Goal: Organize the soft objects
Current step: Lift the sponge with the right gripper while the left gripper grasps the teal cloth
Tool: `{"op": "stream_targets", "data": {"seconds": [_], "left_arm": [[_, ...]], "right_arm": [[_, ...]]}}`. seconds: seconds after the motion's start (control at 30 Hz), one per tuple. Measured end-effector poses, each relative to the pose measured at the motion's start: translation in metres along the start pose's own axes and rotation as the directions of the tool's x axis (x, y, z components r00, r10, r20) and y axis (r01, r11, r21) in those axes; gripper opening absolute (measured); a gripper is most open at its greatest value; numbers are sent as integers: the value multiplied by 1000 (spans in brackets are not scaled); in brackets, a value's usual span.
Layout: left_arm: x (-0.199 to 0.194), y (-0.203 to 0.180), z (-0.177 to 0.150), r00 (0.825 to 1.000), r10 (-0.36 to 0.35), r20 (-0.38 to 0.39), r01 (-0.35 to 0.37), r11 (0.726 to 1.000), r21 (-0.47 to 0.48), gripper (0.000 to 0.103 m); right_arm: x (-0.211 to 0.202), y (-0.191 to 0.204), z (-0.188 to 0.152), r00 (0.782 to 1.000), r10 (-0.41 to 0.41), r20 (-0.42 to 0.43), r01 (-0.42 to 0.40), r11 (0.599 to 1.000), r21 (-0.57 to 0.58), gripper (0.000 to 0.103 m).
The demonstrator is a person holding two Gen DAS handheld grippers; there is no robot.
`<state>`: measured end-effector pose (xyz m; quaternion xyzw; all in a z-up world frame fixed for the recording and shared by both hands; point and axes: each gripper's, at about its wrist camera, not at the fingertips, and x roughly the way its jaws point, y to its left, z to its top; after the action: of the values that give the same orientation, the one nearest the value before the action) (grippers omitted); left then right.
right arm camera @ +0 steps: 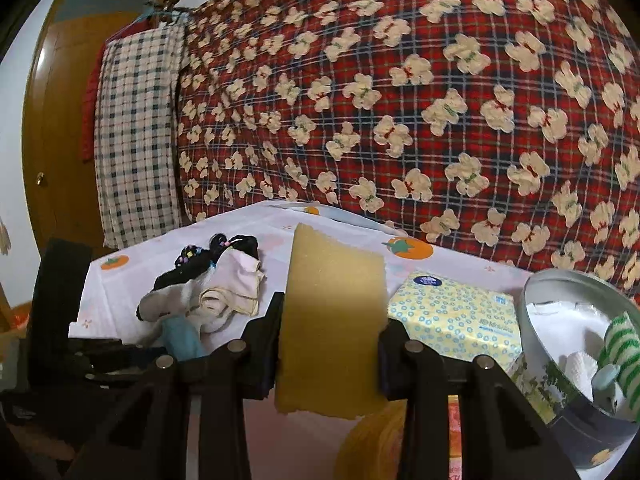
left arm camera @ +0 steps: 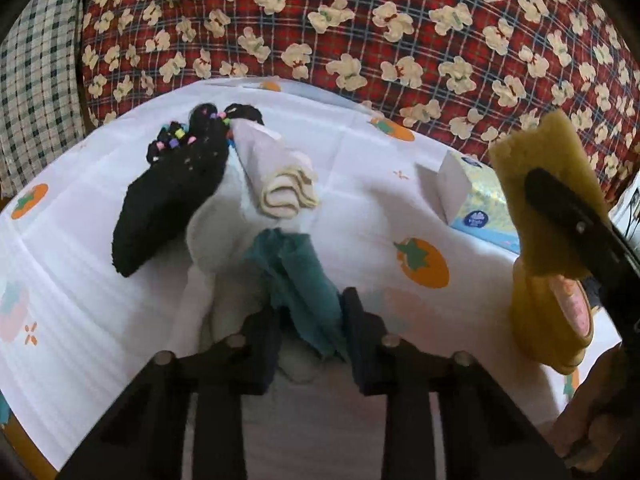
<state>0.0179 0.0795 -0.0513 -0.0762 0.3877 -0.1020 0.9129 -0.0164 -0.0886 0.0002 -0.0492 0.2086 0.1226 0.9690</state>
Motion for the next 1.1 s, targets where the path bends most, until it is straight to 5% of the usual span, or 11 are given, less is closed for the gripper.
{"op": "stream_targets", "data": {"seconds": [0.13,0.4,0.57,0.67,0.77,0.87,1.1], "left_arm": [[-5,5,-1,999,-25,28,26,999,-34,14],[-42,2,-1,980,-75,184,78,997,-8,14],[-32,-3,2,994,-10,107,8,1000,20,14],[-19,-3,0,998,11,58,-10,1000,-10,28],[-4,-5,2,1000,15,15,-15,1000,-26,29],[-4,-4,4,999,-27,22,28,999,-46,7],[-15,-5,5,995,-51,84,54,998,-42,4]], "right_arm": [[-2,-6,-1,1000,20,-5,-20,999,48,40],[-24,-10,3,994,26,107,-34,996,80,40],[-26,-12,3,994,23,108,-32,996,88,40],[-26,-14,2,994,21,108,-31,996,87,40],[-27,-14,2,994,19,105,-28,996,85,40],[-26,-15,0,995,11,97,-20,996,84,40],[-32,-16,1,993,13,118,-24,996,86,40]]}}
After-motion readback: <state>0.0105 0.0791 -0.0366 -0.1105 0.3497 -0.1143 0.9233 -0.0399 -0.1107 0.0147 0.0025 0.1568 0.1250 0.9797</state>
